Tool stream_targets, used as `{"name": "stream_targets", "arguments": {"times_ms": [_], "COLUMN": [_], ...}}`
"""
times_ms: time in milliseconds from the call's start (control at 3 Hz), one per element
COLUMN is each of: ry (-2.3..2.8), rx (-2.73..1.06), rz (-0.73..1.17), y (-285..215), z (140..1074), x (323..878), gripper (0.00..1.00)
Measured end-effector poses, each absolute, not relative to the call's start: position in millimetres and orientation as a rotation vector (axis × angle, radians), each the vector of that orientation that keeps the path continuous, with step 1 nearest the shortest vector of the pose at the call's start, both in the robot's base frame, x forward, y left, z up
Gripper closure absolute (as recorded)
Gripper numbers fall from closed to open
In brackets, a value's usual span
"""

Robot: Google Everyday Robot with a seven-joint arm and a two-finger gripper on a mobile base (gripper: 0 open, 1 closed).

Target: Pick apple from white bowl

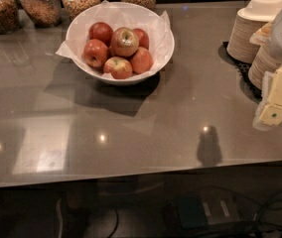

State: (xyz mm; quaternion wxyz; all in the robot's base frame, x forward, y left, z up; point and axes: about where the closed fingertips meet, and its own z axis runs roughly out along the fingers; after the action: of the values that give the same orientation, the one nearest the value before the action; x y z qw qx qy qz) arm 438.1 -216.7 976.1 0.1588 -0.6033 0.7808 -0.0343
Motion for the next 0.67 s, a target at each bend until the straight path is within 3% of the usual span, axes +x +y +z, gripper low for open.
{"name": "stream_targets", "arguments": {"times_ms": [667], "ry": [2.18], "rx": [-1.663], "rz": [-0.046], "y": [-206.3], "z": [976.1], "x": [452.5], "gripper": [0.0]}}
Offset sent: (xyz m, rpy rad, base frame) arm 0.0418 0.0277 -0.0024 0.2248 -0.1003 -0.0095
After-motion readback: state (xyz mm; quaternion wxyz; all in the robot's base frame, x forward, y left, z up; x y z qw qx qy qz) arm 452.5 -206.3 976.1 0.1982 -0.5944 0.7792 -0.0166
